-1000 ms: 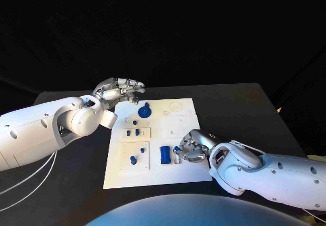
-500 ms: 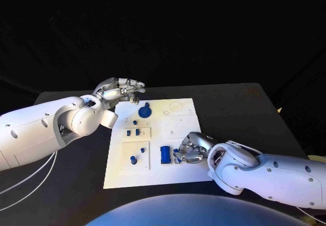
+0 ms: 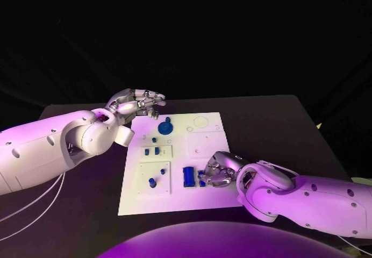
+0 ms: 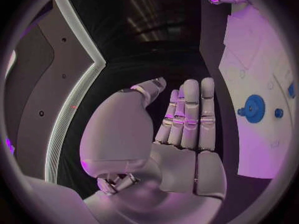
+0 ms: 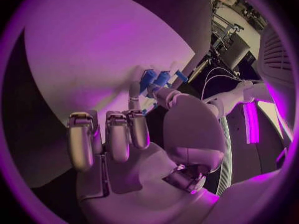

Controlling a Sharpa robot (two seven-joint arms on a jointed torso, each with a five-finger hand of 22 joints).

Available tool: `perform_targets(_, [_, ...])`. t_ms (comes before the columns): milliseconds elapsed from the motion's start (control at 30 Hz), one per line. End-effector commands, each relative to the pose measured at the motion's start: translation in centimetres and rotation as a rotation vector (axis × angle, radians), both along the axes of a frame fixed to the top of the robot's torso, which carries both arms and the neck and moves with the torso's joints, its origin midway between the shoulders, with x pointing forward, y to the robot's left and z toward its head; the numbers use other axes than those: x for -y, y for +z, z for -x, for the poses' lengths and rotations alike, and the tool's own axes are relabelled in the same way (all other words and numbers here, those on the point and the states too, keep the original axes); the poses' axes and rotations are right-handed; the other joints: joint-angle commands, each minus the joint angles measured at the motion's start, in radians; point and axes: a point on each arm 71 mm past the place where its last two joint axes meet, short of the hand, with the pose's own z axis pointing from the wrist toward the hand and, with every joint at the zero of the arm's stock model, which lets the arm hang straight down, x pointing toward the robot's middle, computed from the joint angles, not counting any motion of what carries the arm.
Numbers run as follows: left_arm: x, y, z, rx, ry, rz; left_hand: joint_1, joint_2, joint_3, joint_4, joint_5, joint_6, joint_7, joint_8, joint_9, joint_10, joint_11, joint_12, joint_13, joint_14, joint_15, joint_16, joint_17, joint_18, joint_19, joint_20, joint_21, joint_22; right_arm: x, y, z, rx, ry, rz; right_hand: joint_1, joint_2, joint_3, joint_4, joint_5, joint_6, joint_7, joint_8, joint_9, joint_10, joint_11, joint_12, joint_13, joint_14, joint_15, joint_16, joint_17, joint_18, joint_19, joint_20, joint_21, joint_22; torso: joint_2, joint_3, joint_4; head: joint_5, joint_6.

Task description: Assemble the parts on the task board

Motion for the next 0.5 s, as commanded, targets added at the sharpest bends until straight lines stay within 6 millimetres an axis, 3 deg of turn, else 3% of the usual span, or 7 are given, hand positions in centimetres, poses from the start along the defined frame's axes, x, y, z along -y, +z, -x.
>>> perform_targets(33, [0.22, 0.13, 0.06, 0.005, -0.013, 0.009, -0.007, 0.001, 0.002, 0.006, 0.006, -0.005, 0.001, 0.007, 0.002, -0.007, 0.002, 0.005, -0.002, -0.003, 0.004, 0.004, -0.001, 0.012, 0.003, 0.003, -0.004, -0.001, -0.25, -0.14, 0.16, -0.007, 0.019, 0.008, -0.028, -0.002, -0.021, 0.012, -0.043, 0.006, 0.001, -0.007, -0.002, 0.055, -0.007, 0.001, 0.189, 0.101, -0.007, 0.005, 0.248, -0.016, 0.093, -0.008, 0.004, 0.255, 0.001, -0.0006, 0.0004, 0.000, 0.000])
perform_targets(100, [0.21, 0.13, 0.05, 0.006, -0.012, 0.009, -0.007, 0.001, 0.002, 0.006, 0.006, -0.005, 0.001, 0.007, 0.002, -0.007, 0.002, 0.005, -0.002, -0.003, 0.004, 0.004, -0.001, 0.012, 0.003, 0.003, -0.004, -0.001, -0.30, -0.11, 0.15, -0.004, 0.018, 0.004, -0.043, -0.003, -0.053, 0.030, -0.067, 0.008, 0.001, -0.009, -0.003, 0.054, -0.006, -0.002, 0.187, 0.100, -0.007, 0.005, 0.247, -0.016, 0.092, -0.007, 0.003, 0.255, 0.001, -0.0006, 0.0005, 0.000, 0.000])
perform_targets(133, [0.20, 0.13, 0.05, 0.006, -0.012, 0.009, -0.007, 0.002, 0.002, 0.006, 0.008, -0.007, 0.001, 0.011, 0.001, -0.009, 0.002, 0.008, -0.002, -0.004, 0.004, 0.005, -0.002, 0.012, 0.003, 0.003, -0.004, -0.003, -0.34, -0.08, 0.16, -0.002, 0.018, 0.001, -0.053, -0.004, -0.094, 0.051, -0.069, 0.010, 0.001, -0.011, -0.004, 0.054, -0.006, -0.003, 0.187, 0.100, -0.007, 0.005, 0.247, -0.016, 0.092, -0.008, 0.002, 0.254, 0.001, -0.0003, 0.0007, 0.000, 0.000])
perform_targets(300, [0.17, 0.12, 0.03, 0.006, -0.011, 0.008, -0.007, 0.002, 0.002, 0.006, 0.008, -0.007, 0.001, 0.011, 0.001, -0.009, 0.002, 0.008, -0.002, -0.004, 0.004, 0.005, -0.002, 0.012, 0.003, 0.003, -0.004, -0.003, -0.35, 0.00, 0.18, 0.003, 0.016, -0.006, -0.053, 0.004, -0.170, 0.105, -0.070, 0.013, -0.001, -0.014, -0.004, 0.054, -0.008, -0.004, 0.188, 0.100, -0.009, 0.005, 0.247, -0.016, 0.091, -0.010, 0.002, 0.254, 0.001, -0.0005, 0.0008, -0.001, 0.000])
perform_targets(500, [0.15, 0.12, 0.02, 0.006, -0.010, 0.008, -0.007, 0.002, 0.002, 0.006, 0.008, -0.007, 0.001, 0.011, 0.001, -0.009, 0.002, 0.008, -0.002, -0.004, 0.004, 0.005, -0.002, 0.012, 0.003, 0.003, -0.004, -0.003, 0.27, 0.04, 0.18, 0.007, 0.011, 0.001, -0.034, 0.005, -0.186, 0.116, -0.069, 0.013, -0.001, -0.015, -0.004, 0.054, -0.008, -0.004, 0.189, 0.100, -0.009, 0.004, 0.246, -0.015, 0.091, -0.010, 0.001, 0.254, 0.000, 0.0001, -0.0001, 0.004, 0.000])
